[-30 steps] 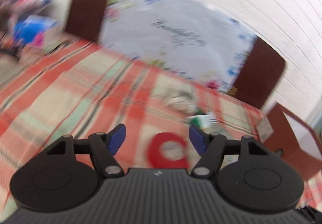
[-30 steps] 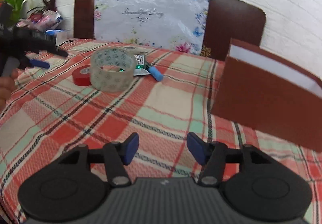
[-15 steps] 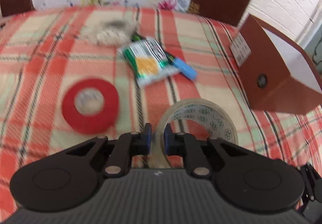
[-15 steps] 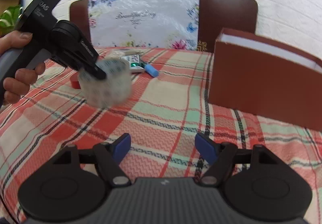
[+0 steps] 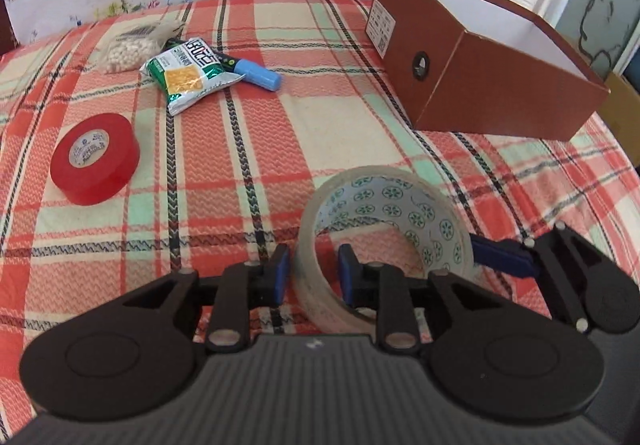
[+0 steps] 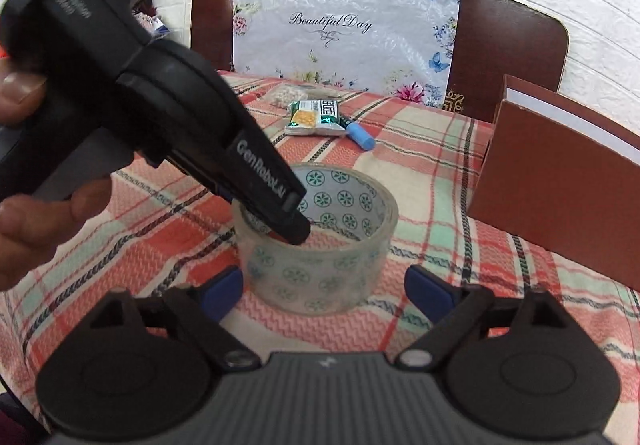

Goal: Organize objects
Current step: 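Carry the clear tape into the brown box and open the left gripper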

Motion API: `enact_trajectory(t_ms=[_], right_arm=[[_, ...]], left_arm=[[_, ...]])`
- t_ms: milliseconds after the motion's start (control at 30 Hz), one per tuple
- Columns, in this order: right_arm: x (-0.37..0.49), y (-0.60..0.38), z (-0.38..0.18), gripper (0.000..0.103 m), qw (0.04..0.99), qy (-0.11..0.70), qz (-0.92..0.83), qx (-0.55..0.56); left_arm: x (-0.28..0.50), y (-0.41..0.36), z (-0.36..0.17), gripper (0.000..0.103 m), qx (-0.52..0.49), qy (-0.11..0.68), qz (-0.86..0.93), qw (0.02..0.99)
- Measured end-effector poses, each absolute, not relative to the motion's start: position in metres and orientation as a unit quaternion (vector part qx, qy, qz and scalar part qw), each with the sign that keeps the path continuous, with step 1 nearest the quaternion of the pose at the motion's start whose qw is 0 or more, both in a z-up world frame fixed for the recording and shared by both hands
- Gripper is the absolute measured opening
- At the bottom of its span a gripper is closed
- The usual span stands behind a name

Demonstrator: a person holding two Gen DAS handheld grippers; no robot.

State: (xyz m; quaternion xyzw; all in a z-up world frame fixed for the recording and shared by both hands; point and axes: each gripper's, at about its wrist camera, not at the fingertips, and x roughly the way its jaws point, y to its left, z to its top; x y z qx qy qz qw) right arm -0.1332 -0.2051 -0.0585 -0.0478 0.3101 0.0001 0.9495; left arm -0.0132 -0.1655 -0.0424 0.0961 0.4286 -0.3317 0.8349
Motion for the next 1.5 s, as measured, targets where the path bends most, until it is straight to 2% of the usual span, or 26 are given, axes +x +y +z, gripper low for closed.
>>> enact_trajectory(t_ms=[100,333,567,800,833,900,967,1200,1500], right_arm=[[-0.129,-0.206,-0.056,0.089,0.951,0.305,0.008,-0.043],[-0.150,-0.222,-0.023,0.091,0.972,0.220,-0.052,-0.067],[-0.154,-0.298,0.023,0.091,0.972,0.150,-0.153,-0.099],[-0.140,-0.397,0.032,0.091,0.961,0.154,-0.212,-0.086],[-0.134,-0.410,0.030,0.091,0.960,0.154,-0.219,-0.087],[-0.116,-0.434,0.021,0.093,0.956,0.161,-0.227,-0.090],[-0.100,-0.450,0.013,0.100,0.949,0.192,-0.234,-0.094],[-0.133,-0.446,0.004,0.099,0.960,0.129,-0.241,-0.052],[-0.190,-0.424,0.007,0.099,0.955,0.105,-0.269,0.073]], left_arm=[[-0.018,-0.170,-0.037,0.020,0.108,0.422,-0.332,0.836],[-0.030,-0.204,0.024,0.019,0.112,0.352,-0.368,0.854],[-0.028,-0.303,0.084,0.019,0.112,0.277,-0.428,0.853],[-0.020,-0.419,0.080,0.020,0.136,0.268,-0.448,0.842],[-0.016,-0.434,0.076,0.022,0.137,0.266,-0.448,0.843],[-0.007,-0.459,0.067,0.033,0.140,0.271,-0.440,0.845],[-0.001,-0.472,0.056,0.034,0.156,0.298,-0.415,0.846],[-0.011,-0.430,0.053,0.034,0.134,0.281,-0.411,0.857],[-0.038,-0.361,0.061,0.034,0.131,0.275,-0.382,0.873]])
